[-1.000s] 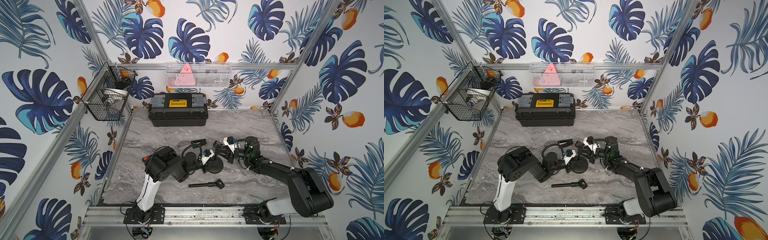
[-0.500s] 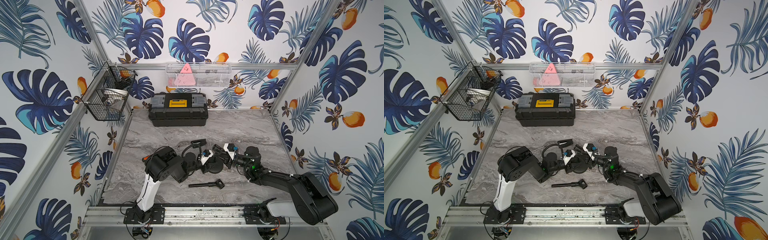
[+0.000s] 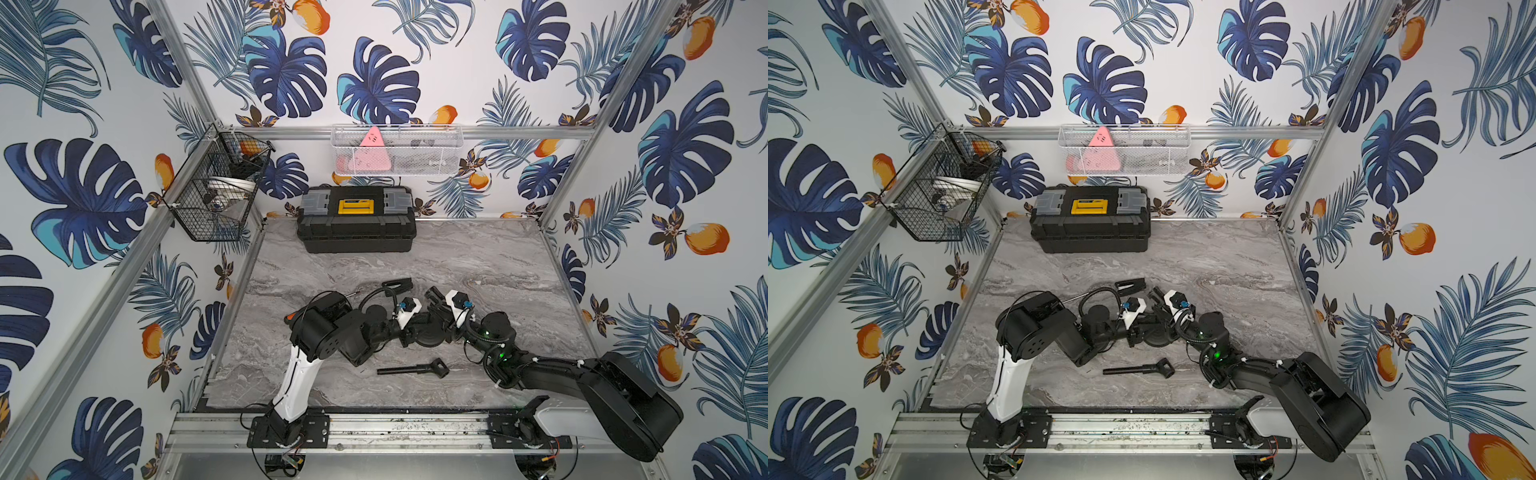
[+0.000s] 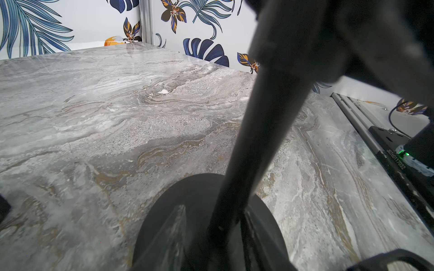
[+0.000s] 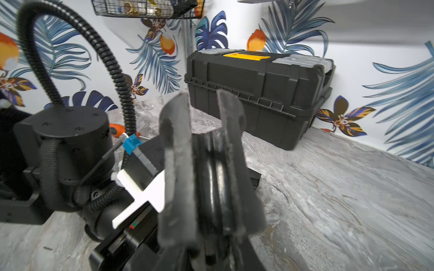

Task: Assemble a microphone stand
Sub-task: Screw the microphone stand pole into the microphone stand base.

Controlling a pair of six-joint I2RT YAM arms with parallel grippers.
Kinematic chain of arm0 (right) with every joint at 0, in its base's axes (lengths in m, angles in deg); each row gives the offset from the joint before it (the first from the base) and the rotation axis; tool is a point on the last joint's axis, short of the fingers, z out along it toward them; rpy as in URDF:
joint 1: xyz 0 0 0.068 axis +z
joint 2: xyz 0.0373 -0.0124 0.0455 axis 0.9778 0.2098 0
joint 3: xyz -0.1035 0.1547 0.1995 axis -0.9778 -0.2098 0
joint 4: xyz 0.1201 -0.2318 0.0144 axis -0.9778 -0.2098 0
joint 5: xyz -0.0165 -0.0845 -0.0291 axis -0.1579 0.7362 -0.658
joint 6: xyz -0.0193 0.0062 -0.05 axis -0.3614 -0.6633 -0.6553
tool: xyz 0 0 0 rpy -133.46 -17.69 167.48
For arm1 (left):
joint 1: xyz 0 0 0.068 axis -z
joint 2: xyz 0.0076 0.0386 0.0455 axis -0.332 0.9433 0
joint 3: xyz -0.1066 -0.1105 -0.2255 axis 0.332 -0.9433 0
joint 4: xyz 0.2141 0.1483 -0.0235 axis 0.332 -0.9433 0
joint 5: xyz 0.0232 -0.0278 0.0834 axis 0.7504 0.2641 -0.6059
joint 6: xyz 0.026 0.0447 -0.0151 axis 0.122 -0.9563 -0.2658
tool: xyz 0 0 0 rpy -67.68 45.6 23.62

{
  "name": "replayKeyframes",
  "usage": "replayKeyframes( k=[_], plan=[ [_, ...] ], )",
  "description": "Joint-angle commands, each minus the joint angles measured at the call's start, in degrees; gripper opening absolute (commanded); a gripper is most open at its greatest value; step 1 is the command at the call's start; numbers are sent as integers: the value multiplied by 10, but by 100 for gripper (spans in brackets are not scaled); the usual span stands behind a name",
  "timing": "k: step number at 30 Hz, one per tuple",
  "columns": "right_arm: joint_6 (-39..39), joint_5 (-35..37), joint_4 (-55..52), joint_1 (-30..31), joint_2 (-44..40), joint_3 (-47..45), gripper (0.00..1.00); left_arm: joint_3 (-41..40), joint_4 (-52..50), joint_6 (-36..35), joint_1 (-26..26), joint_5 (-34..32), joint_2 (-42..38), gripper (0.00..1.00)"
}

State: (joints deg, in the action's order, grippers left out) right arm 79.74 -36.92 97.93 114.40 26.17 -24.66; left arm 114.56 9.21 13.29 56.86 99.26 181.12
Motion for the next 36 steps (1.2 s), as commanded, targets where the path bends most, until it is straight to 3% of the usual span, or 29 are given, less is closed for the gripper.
replayKeyframes(
  k=[1,12,19,20,22,23,24,28,36],
  plan=[
    [45,72,-61,18,10,-9,0,3,40,3,-2,0,-3,43],
    [62,116,-60,54,34,3,0,25,25,5,6,7,-1,39],
    [71,109,-72,53,15,2,0,25,22,-1,9,-3,-1,19],
    [70,106,-75,53,8,1,4,26,21,-1,10,-1,0,18],
    [67,99,-87,53,-10,-1,38,26,20,-3,9,3,0,15],
    [61,88,-100,52,-24,1,52,26,19,-5,10,3,0,14],
    [55,82,-116,52,-36,3,58,26,16,-8,9,4,0,13],
    [30,11,-207,31,-111,12,64,31,-6,-18,9,6,-4,12],
    [25,-244,-276,-132,-164,22,60,18,-16,-34,11,-13,-11,12]
  ],
)
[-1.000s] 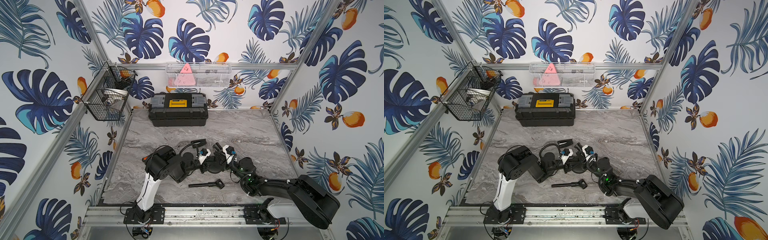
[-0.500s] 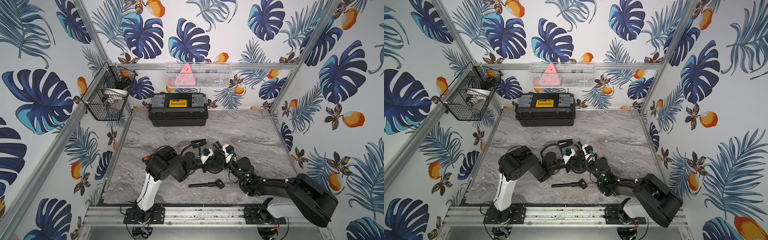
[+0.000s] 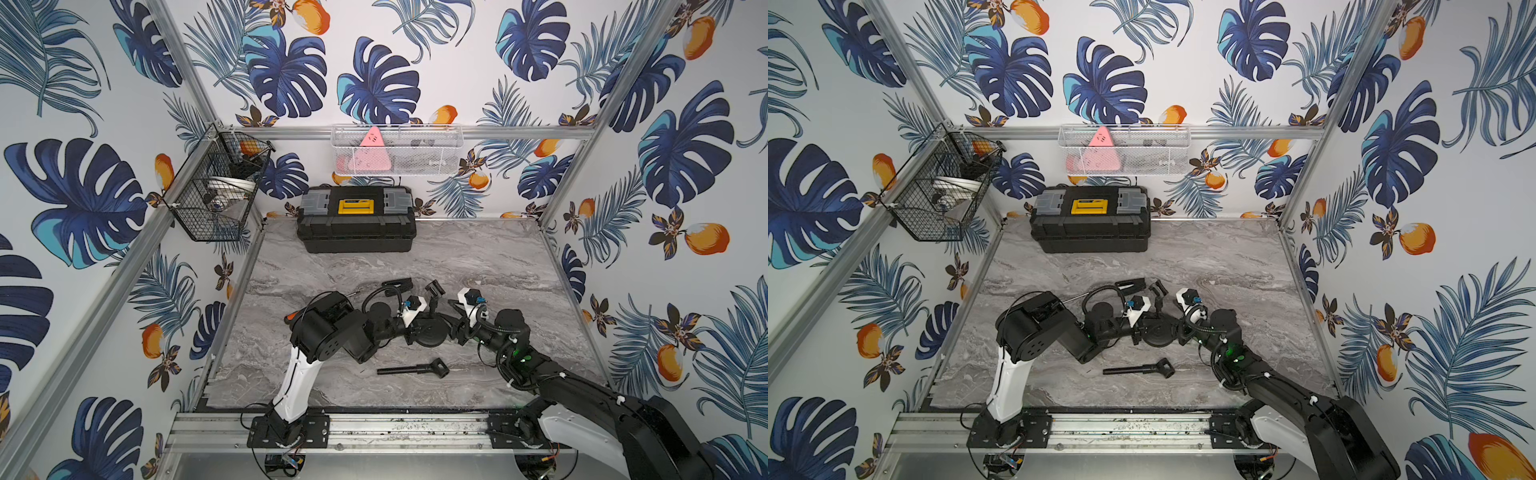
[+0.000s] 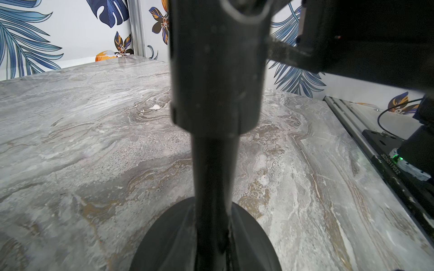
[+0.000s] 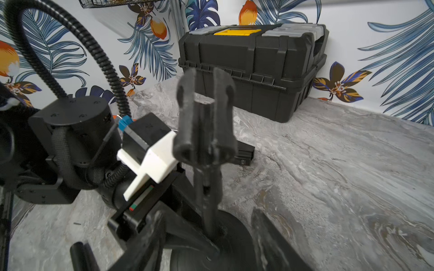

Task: Assemble a microphone stand
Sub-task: Screw the microphone stand pole into the microphone stand base.

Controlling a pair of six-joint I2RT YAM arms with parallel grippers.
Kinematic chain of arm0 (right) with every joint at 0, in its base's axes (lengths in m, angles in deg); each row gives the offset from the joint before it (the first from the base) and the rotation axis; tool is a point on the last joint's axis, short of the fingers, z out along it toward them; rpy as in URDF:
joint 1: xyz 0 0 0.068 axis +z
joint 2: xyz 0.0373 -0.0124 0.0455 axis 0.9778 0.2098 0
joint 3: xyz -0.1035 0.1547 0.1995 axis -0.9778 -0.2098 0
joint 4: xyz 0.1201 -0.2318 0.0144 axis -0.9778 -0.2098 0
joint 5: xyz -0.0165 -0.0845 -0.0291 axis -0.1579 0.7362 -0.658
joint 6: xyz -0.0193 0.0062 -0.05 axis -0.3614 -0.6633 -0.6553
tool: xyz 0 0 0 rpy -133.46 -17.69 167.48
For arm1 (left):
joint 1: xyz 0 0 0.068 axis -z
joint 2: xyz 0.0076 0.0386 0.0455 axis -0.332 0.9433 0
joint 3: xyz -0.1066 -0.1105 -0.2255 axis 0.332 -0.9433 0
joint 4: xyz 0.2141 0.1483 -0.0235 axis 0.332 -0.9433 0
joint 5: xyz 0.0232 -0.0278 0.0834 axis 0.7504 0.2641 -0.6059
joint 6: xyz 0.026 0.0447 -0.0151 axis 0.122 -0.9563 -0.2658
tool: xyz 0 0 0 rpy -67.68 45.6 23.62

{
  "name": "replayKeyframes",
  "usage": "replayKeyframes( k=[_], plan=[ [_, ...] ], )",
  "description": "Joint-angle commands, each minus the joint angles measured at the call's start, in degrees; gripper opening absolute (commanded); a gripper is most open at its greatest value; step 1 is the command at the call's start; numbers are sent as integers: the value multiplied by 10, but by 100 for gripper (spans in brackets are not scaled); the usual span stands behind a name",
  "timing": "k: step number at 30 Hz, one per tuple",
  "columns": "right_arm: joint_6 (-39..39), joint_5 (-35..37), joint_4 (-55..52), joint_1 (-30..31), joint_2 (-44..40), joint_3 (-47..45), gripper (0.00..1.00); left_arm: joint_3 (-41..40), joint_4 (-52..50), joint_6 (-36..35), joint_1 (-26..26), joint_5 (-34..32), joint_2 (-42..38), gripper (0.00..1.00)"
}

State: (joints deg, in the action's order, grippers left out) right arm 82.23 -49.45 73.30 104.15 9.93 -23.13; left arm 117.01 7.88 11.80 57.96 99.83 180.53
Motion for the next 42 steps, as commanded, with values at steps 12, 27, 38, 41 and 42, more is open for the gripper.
replayKeyframes(
  k=[12,27,38,41,42],
  plan=[
    [-52,-222,-65,-46,83,73,59,-30,8,-44,9,-28,-5,13],
    [-100,-284,-19,-70,195,139,59,-30,-6,-65,14,-29,-8,13],
    [-107,-328,43,-70,230,143,38,-21,-18,-63,14,-24,-2,13],
    [-95,-322,81,-71,236,131,21,-20,-21,-63,14,-24,0,14],
    [-93,-316,87,-71,236,128,14,-18,-23,-63,14,-26,0,15]
  ],
)
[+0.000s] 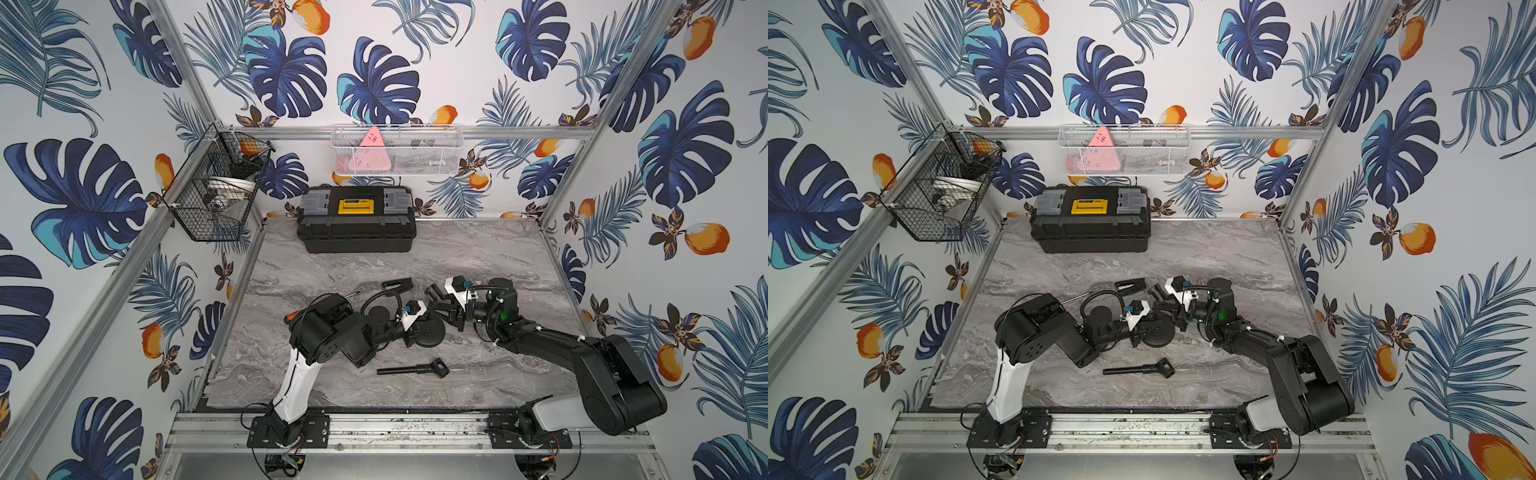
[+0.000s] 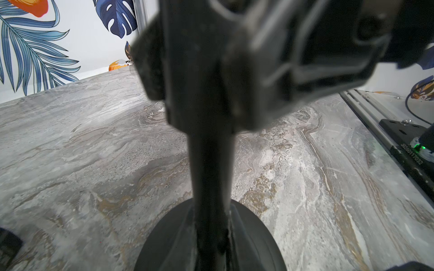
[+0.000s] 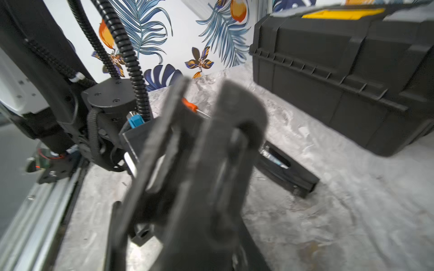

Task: Assemble a microphone stand
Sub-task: Screw the microphone stand pole into the microphone stand base.

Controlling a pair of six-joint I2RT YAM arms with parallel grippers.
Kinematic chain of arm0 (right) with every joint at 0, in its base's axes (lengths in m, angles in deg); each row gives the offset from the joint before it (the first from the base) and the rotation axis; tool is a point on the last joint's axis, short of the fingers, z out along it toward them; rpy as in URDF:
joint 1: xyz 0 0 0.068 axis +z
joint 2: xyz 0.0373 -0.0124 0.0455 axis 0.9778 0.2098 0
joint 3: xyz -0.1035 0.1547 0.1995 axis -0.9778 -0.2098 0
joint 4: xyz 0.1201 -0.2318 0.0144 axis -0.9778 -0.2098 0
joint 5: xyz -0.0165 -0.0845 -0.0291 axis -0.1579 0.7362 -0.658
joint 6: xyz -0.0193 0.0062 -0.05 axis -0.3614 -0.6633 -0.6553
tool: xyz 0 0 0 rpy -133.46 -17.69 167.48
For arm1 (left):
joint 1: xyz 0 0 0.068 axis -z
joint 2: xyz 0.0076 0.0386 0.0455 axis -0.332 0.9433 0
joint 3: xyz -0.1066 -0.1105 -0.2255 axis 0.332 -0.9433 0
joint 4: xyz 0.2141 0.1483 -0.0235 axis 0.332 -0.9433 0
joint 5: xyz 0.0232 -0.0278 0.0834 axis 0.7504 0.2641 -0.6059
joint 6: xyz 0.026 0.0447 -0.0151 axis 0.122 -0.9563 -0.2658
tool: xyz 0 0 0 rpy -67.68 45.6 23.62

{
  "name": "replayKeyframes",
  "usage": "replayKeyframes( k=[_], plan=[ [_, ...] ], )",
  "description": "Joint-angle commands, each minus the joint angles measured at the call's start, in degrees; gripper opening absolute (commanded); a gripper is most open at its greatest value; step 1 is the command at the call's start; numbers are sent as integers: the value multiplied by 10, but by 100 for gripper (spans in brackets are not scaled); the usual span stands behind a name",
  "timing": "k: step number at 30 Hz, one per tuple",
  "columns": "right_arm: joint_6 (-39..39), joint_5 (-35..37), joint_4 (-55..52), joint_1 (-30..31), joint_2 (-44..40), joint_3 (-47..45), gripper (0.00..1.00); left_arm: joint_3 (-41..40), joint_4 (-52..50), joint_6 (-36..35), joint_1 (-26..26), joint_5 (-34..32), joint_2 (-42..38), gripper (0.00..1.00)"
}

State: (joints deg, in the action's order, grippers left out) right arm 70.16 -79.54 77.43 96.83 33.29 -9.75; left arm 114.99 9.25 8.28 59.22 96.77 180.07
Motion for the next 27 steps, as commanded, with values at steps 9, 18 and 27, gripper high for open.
replayKeyframes(
  k=[9,18,27],
  plan=[
    [57,43,122,20,-5,-64,0,1,-33,-22,1,-14,4,29],
    [117,254,221,100,-12,-150,0,-5,-1,-1,-3,-11,9,30],
    [161,509,192,202,-38,-166,0,-9,6,11,-5,-9,-10,37]
  ],
)
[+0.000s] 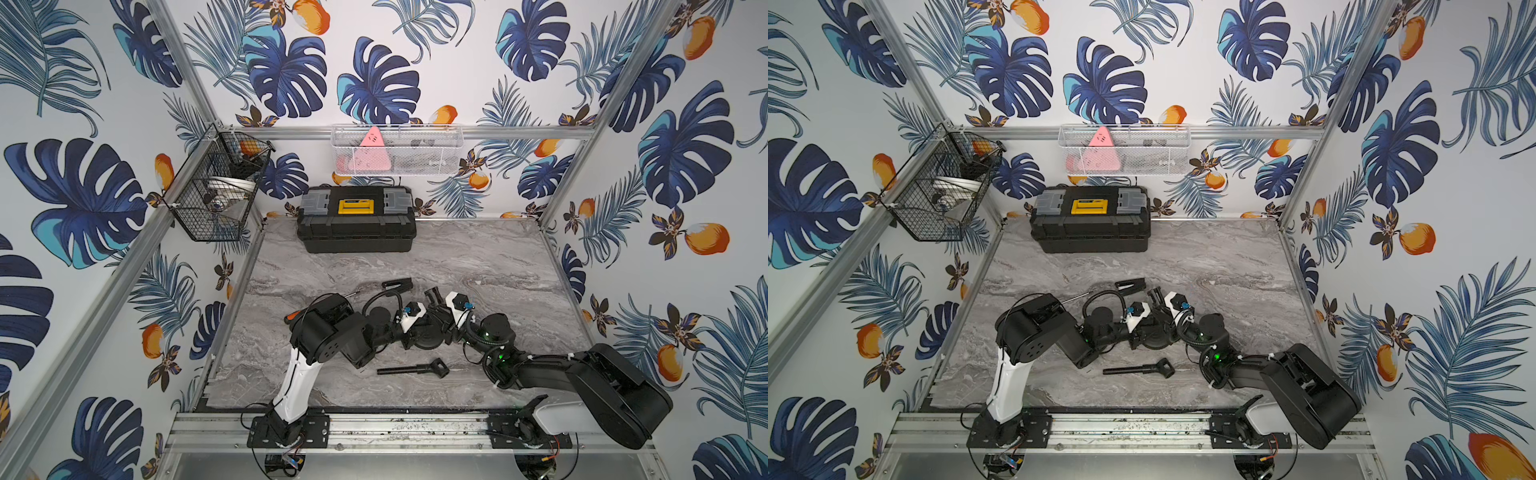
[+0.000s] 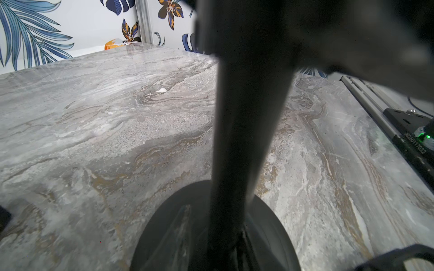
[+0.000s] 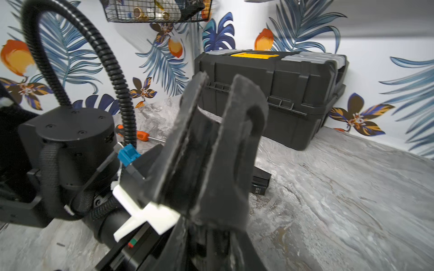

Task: Assemble a microphone stand
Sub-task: Screw the microphone stand pole into the microphone stand base.

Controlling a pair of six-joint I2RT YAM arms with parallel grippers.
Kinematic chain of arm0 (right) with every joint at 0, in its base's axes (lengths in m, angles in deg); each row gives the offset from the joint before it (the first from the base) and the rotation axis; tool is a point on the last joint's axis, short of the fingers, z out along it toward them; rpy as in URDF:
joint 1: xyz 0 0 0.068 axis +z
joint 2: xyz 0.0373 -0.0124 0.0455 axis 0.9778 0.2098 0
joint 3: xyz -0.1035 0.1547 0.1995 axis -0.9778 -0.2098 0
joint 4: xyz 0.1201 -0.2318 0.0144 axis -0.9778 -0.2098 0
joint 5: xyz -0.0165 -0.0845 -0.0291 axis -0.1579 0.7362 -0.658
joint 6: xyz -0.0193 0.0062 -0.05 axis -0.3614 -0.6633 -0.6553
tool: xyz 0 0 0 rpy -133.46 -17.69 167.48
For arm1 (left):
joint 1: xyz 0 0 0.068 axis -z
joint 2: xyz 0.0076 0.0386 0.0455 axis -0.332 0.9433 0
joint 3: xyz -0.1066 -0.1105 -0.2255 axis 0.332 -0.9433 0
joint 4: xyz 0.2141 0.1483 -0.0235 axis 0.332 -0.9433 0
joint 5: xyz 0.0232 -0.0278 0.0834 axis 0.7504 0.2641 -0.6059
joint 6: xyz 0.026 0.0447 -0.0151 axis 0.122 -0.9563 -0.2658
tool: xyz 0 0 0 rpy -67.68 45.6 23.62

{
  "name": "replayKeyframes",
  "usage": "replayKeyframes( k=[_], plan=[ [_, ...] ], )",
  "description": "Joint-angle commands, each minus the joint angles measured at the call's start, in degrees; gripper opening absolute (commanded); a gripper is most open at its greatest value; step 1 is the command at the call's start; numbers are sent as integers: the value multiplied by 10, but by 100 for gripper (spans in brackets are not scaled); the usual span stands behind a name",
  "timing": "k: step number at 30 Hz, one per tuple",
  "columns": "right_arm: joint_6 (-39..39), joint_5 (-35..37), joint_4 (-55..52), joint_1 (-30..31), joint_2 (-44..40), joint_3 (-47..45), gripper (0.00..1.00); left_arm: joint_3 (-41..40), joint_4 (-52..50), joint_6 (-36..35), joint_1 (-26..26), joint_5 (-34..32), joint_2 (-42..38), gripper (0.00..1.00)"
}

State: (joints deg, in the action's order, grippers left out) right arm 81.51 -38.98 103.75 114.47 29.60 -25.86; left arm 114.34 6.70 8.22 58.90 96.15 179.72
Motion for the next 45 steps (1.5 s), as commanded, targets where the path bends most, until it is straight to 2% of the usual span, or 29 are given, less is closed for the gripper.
replayKeyframes(
  k=[1,4,7,10,15,16,17,18,19,20,24,27,30,36,42,45],
  plan=[
    [51,129,-81,39,-3,-2,0,-3,36,14,-2,-3,-7,38],
    [59,184,-92,67,6,5,0,-2,47,21,-2,3,-5,39],
    [65,198,-105,75,14,16,0,-1,57,30,-1,6,-3,36],
    [67,207,-119,80,13,22,0,-2,57,28,-2,3,-4,30],
    [62,190,-125,81,3,22,2,5,47,24,-1,10,-1,14],
    [63,185,-126,81,-4,19,16,6,44,23,-2,10,0,13],
    [56,176,-126,80,-15,16,36,6,44,20,-1,10,1,12],
    [46,166,-124,79,-29,9,52,5,44,17,-1,10,2,11],
    [41,152,-121,73,-46,3,61,5,43,15,-2,10,3,11],
    [34,112,-131,54,-68,-1,63,5,41,13,-1,10,3,11],
    [14,-110,-295,-51,-171,28,62,6,32,7,-1,9,0,11],
    [-4,-217,-345,-110,-191,44,60,5,31,4,-1,9,1,12],
    [-15,-298,-356,-160,-161,63,58,3,31,1,-2,6,2,12],
    [-105,-357,-441,-173,-99,135,56,2,30,-1,-1,8,4,13],
    [-164,-382,-471,-175,-41,193,58,5,28,1,-1,14,6,13],
    [-173,-400,-447,-176,-14,205,58,8,25,1,-1,16,6,13]
  ],
)
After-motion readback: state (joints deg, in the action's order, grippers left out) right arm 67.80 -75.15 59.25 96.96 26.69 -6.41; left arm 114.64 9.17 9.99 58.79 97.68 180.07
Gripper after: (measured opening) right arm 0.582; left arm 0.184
